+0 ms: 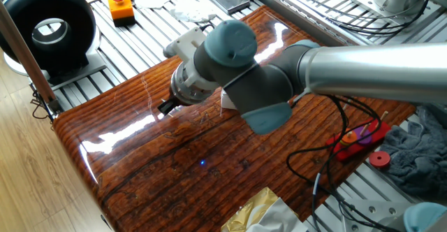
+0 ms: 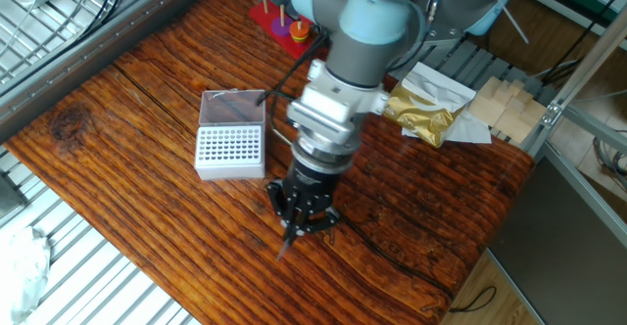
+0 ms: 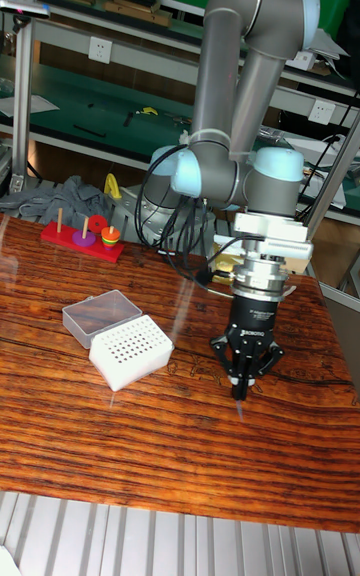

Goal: Insert a medium pipette tip into the holder for medium pipette tips

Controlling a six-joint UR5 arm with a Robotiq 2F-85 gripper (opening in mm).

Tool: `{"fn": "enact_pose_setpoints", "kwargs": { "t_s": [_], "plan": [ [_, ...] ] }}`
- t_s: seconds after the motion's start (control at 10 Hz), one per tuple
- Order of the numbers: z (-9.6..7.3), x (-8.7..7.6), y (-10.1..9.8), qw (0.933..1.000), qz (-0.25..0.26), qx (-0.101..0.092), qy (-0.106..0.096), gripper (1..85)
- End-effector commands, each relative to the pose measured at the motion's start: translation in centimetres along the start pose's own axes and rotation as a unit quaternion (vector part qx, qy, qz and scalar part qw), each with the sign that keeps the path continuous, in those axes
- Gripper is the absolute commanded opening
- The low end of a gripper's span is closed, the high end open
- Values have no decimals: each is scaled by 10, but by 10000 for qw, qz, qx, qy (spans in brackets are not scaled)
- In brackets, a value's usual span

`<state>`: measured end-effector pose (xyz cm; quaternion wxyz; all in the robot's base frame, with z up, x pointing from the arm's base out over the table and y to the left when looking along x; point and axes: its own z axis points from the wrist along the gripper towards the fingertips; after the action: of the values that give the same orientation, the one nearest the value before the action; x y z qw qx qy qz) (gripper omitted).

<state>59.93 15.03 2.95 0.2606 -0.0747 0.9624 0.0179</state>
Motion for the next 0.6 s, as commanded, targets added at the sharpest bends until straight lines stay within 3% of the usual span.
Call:
{"fn": "enact_pose_setpoints", "kwargs": {
  "t_s": [0.0,0.3,0.5],
  "plan": [
    [0,-2,-13,10000,-29,-66,64,10],
    [2,-2,-16,9999,-105,-2,84,10],
    [2,-5,-11,9999,-144,-88,36,10]
  ]
}}
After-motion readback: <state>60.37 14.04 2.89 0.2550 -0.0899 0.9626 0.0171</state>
